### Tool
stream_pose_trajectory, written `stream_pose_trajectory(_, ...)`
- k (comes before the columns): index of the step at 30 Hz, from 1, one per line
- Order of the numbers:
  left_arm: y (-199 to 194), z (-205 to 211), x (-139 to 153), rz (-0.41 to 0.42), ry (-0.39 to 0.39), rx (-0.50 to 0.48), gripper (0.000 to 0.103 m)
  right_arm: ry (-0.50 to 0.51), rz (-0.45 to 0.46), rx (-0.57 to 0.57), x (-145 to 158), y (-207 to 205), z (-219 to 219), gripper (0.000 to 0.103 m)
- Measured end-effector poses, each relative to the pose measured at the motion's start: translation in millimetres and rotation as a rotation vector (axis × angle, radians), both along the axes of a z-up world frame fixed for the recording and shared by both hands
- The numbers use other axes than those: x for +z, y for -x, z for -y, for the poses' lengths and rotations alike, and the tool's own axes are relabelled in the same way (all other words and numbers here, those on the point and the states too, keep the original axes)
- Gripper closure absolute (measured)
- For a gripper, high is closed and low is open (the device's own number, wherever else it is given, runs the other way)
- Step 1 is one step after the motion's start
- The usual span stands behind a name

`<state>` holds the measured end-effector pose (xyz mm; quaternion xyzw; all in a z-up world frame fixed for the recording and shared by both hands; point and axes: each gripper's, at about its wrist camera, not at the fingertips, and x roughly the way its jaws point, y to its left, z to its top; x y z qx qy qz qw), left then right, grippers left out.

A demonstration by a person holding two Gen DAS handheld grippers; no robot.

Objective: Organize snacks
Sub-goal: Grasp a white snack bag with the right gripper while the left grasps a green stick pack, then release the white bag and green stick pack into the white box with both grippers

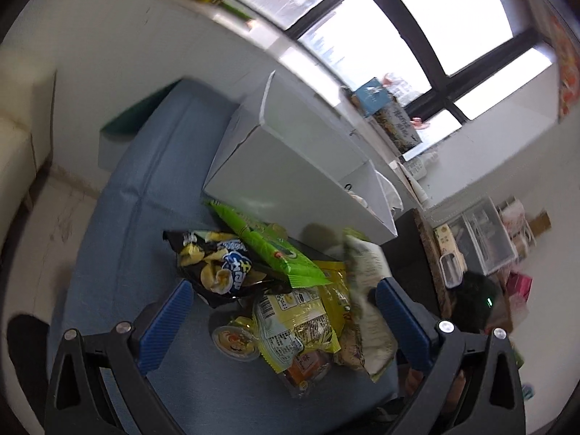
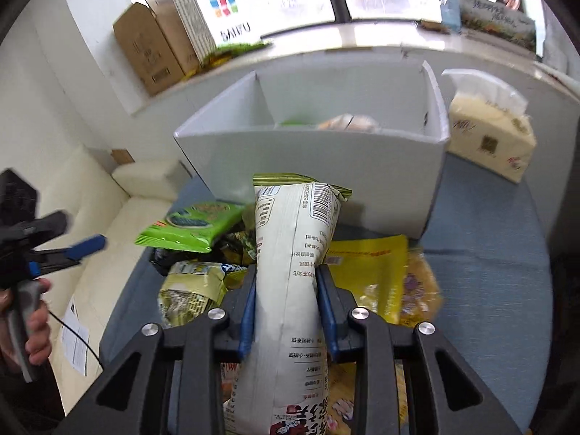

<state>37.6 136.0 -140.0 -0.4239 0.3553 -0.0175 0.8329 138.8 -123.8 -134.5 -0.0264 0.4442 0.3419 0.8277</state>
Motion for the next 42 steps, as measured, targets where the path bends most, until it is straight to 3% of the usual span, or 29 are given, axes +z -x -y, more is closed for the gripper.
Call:
stream_pose_trajectory(3,-14.8,-6.4,-18.3,-0.034,0.163,0.006,0.000,-0.022,0.034,-0.004,14.9,7.8,9.4,0.070)
stream_pose_trajectory(5,-24.8,-6.8,-27.2,-0.052,0.231,0.002,0.000,-0.040,0.044,-0.004,21.5,12.4,16.7,0.070)
stream_pose_trajectory(11,-49.5,0.6,-40.9,-0.084,0.354,-0.015,0.001,-0.070,0.061,-0.016,35.3,19.9,33.9,0.070)
stream_pose_trajectory(14,-60.7,4.7,-52.8,-0.097,0.458,-0.006,0.001,-0.080,0.060,-0.018,35.1,20.4,35.0,0.070)
stream_pose_trajectory(16,-68.9,7.8,-55.6,-0.099,0.477,0.000,0.005,-0.084,0.058,-0.017,33.9,21.0,35.3,0.070)
stream_pose_trajectory(17,-72.3,9.2,-55.5,-0.100,0.468,0.005,0.008,-0.085,0.057,-0.017,33.5,21.3,35.5,0.070)
stream_pose_trajectory(18,-74.8,10.2,-55.9,-0.105,0.458,0.017,0.021,-0.085,0.055,-0.016,32.7,21.5,35.6,0.070)
stream_pose_trajectory(19,-78.0,11.1,-57.9,-0.119,0.448,0.028,0.043,-0.084,0.054,-0.015,32.0,21.2,35.4,0.070)
stream_pose_trajectory(20,-80.8,10.7,-59.8,-0.132,0.450,0.034,0.055,-0.083,0.052,-0.015,31.6,21.2,35.5,0.070)
stream_pose_trajectory(21,-82.9,11.1,-61.8,-0.142,0.452,0.036,0.074,-0.082,0.051,-0.015,31.4,21.4,35.1,0.070)
stream_pose_trajectory(26,-89.7,20.0,-53.0,-0.127,0.346,0.012,0.075,-0.080,0.058,-0.008,31.1,23.7,35.5,0.070)
stream_pose_trajectory(34,-59.9,33.0,-29.0,-0.027,0.282,-0.030,0.088,-0.093,0.066,0.004,35.9,29.4,39.2,0.070)
stream_pose_trajectory(39,-36.2,35.6,3.2,0.045,0.166,-0.050,0.088,-0.101,0.093,-0.003,43.8,33.0,39.6,0.070)
stream_pose_trajectory(42,-29.0,31.3,33.0,0.105,0.021,-0.035,0.088,-0.115,0.122,-0.025,53.9,28.3,39.5,0.070)
